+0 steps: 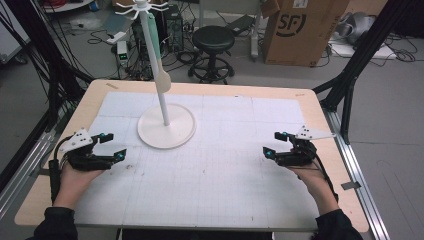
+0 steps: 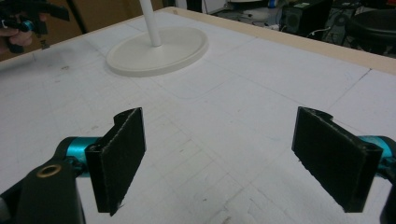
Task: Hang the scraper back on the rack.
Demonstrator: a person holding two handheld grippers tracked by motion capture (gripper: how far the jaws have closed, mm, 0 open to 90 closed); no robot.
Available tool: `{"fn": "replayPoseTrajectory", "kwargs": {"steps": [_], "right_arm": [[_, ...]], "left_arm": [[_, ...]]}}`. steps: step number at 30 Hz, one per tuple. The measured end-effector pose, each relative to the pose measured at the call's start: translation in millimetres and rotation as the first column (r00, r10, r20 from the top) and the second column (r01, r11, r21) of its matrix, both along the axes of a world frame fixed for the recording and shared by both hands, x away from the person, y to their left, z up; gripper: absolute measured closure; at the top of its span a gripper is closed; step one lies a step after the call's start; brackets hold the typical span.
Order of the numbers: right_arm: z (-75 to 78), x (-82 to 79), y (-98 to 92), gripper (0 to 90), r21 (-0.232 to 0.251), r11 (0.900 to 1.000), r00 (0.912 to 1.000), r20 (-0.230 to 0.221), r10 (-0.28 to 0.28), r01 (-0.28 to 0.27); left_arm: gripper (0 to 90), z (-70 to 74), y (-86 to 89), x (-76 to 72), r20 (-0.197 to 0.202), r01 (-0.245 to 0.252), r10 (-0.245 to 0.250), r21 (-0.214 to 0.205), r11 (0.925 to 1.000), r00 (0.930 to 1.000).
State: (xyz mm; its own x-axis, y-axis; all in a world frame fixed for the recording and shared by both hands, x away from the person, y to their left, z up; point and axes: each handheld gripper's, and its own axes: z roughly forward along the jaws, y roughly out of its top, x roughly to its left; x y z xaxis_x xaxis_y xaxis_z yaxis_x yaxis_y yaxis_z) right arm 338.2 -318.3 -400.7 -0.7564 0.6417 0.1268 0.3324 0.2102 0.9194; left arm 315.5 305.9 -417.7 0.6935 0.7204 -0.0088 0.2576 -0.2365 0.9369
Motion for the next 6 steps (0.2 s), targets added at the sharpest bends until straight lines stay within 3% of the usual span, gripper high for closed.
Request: {"fn": "replayPoseTrajectory", "kwargs": {"steps": [6], "right_arm": [[-4.1,1.2,-0.2,16.6,-0.01,0.9999,1.0,0.002,-0.007,0.007]], "left_arm": [[19.9,-1.8,-3.1,-0.1,-0.012,-0.009,0.009,0.009,0.9999,0.9999]]}}
